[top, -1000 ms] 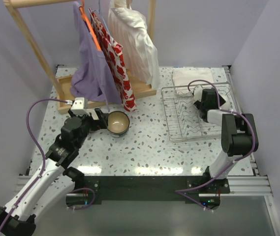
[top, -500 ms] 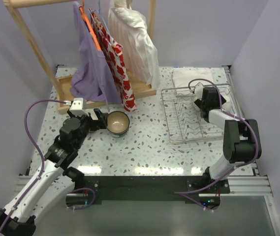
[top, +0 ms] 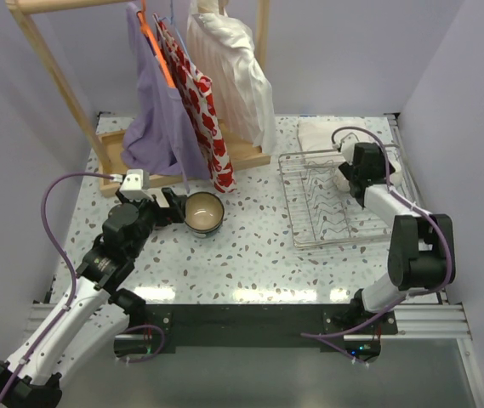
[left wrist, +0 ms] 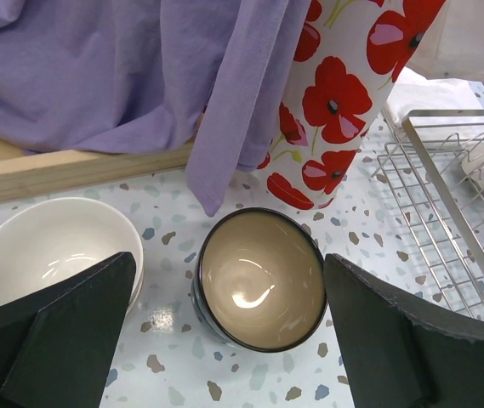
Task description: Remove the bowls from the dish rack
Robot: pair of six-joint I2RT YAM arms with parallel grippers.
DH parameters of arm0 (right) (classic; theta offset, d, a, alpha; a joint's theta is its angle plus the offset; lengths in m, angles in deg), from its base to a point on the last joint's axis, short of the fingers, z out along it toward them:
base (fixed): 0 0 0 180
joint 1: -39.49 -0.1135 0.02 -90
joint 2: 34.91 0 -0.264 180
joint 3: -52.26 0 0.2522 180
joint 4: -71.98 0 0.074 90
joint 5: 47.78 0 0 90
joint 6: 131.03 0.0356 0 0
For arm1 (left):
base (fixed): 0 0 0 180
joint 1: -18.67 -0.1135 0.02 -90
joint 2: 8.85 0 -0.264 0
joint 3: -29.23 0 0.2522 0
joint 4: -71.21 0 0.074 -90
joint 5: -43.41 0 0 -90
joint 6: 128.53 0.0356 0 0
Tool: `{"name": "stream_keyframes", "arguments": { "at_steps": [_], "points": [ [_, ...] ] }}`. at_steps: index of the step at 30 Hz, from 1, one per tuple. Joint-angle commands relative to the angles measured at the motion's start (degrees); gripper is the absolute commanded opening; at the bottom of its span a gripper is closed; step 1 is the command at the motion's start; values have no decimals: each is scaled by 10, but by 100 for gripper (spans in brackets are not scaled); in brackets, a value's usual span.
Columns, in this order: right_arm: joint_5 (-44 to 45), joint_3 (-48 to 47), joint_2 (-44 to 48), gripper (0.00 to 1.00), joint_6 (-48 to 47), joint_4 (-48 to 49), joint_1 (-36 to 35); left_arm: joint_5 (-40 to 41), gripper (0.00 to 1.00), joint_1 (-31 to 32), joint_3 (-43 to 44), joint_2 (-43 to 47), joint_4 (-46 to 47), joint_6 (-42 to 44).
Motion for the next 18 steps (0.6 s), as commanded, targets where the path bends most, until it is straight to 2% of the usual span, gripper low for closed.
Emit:
{"name": "stream_keyframes", "arguments": {
  "at_steps": [1,4,6,18],
  "points": [
    [11,-61,41,12,59,-34,-3,-6,98,-5,-1,2,25,1],
    [15,-94,44,3,103,-94,-2,-10,98,-5,-2,1,25,2],
    [15,-105,51,0,138,-112,-2,-12,98,-5,-2,-1,26,2],
    [3,-133,118,0,326,-212,-3,-41,98,-5,-3,-21,32,2]
  ]
}}
